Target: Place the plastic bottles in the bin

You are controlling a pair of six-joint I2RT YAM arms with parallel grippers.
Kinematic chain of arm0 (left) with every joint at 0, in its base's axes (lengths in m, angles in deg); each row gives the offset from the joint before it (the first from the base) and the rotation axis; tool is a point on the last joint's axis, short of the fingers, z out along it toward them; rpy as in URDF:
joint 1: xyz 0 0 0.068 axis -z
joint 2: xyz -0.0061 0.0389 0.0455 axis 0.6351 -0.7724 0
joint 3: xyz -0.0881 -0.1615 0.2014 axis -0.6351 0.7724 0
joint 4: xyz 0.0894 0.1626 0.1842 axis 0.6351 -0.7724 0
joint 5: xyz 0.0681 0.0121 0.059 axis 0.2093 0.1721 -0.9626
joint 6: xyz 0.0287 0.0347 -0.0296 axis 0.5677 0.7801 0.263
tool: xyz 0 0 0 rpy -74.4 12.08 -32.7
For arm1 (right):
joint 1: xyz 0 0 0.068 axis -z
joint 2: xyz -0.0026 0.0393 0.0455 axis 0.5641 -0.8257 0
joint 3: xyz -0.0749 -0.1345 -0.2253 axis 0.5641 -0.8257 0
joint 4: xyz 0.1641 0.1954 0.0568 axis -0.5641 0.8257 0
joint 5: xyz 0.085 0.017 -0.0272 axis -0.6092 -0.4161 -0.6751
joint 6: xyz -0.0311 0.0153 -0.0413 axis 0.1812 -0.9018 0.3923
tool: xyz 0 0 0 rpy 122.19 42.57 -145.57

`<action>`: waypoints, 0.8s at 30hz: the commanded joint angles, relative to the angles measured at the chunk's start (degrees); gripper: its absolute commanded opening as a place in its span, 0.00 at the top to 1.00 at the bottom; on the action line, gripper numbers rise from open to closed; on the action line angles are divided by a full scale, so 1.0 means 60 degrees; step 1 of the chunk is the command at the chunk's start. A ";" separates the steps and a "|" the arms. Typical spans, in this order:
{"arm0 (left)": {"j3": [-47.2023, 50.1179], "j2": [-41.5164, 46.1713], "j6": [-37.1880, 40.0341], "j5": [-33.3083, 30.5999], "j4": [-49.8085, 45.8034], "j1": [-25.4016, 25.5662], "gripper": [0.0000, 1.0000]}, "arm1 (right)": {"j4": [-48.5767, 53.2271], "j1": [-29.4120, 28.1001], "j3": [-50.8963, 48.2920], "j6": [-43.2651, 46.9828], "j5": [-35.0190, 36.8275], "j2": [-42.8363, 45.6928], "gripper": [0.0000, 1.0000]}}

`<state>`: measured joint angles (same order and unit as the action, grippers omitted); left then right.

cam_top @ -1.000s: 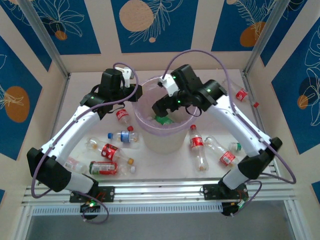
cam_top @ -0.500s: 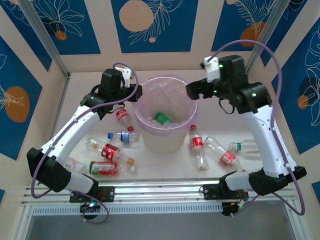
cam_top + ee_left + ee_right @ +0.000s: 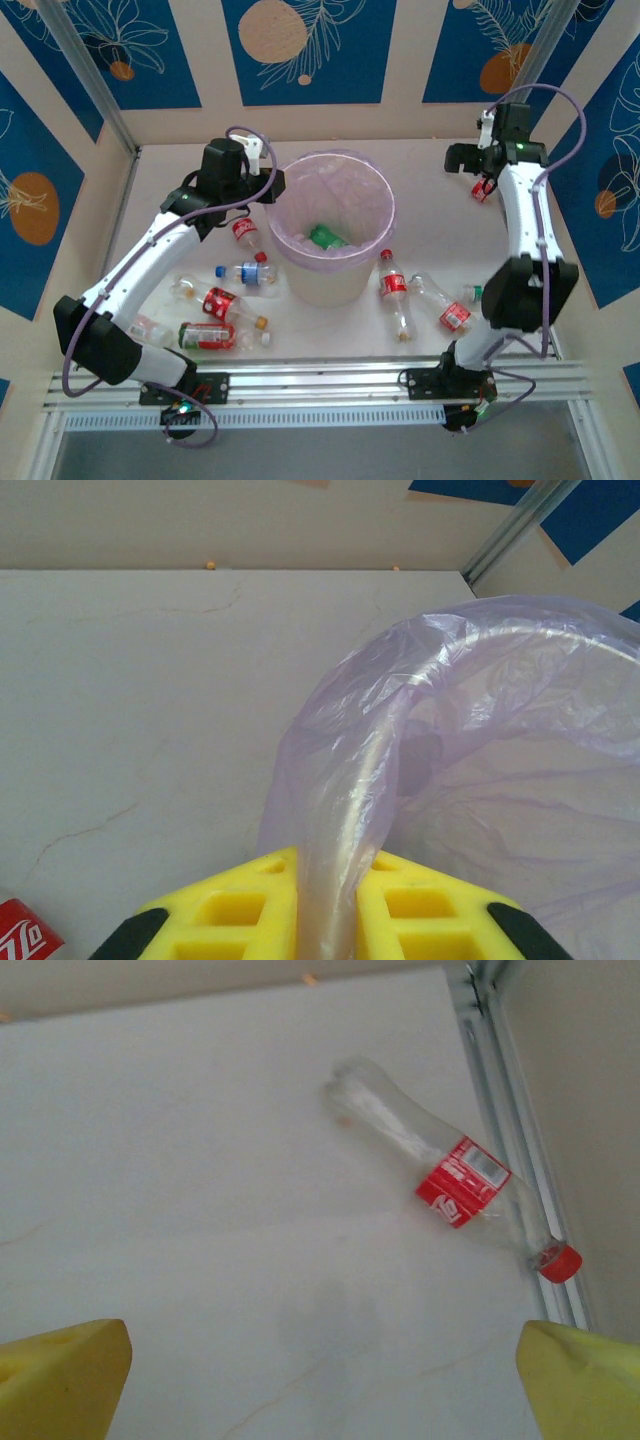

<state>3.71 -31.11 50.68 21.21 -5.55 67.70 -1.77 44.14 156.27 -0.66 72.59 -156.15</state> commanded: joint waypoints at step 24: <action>-0.0416 0.0019 0.0016 -0.0384 -0.0666 0.0041 0.81 | -0.0191 0.1853 0.5080 -0.0120 -0.1491 -0.7052 0.02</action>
<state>2.68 -31.13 50.50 20.77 -7.67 67.70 -6.62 55.40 183.26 -2.70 67.59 -196.02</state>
